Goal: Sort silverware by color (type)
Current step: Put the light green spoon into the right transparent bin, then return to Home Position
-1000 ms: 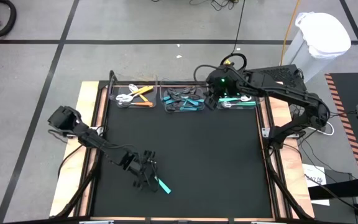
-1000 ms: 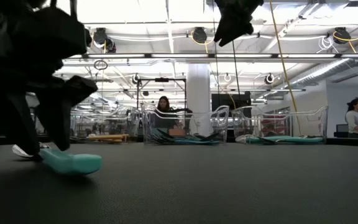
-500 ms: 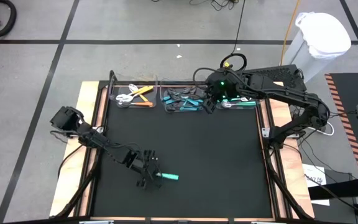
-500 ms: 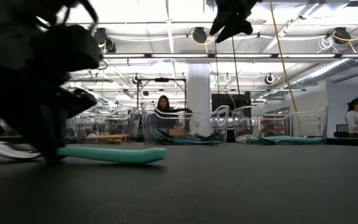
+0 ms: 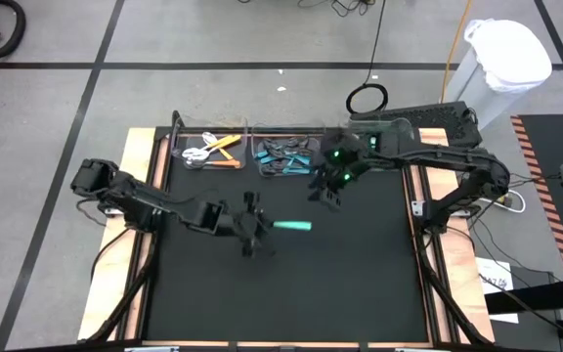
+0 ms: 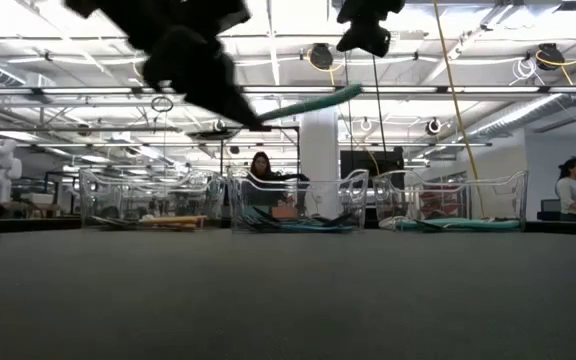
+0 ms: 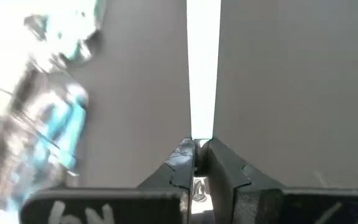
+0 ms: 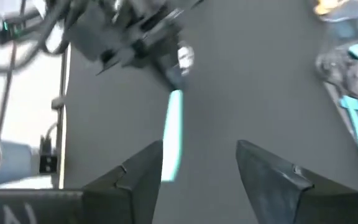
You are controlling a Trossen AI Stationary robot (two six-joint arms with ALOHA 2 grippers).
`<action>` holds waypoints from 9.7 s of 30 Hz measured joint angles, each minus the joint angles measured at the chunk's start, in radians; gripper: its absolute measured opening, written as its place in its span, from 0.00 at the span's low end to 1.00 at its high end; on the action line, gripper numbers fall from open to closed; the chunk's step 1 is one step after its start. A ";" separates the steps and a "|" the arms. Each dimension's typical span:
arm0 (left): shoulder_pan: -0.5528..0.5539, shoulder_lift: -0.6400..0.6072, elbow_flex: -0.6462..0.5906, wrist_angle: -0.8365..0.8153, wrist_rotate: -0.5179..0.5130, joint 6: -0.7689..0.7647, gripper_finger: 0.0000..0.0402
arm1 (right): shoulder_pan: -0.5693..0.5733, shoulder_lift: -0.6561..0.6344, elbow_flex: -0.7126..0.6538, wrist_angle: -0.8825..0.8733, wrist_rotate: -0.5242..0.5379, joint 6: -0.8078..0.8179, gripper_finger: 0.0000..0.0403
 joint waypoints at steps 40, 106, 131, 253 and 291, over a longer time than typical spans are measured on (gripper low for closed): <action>0.139 0.002 0.259 0.009 -0.070 0.615 0.15 | 0.041 0.078 0.000 -0.050 0.020 0.134 0.09; 0.421 0.001 0.259 0.109 -0.007 0.430 0.16 | -0.457 -0.194 -0.001 -0.546 0.640 -0.644 0.11; 0.460 -0.274 0.258 -0.299 -0.081 0.214 0.16 | -0.699 -0.129 -0.001 -0.456 0.359 -0.452 0.45; 0.353 -1.536 -0.769 0.094 0.395 -0.144 0.02 | 0.147 -1.466 -1.407 0.917 0.247 -0.111 0.00; 0.353 -1.529 -0.916 0.178 0.420 -0.256 0.02 | 0.147 -1.465 -1.527 1.062 0.349 -0.049 0.01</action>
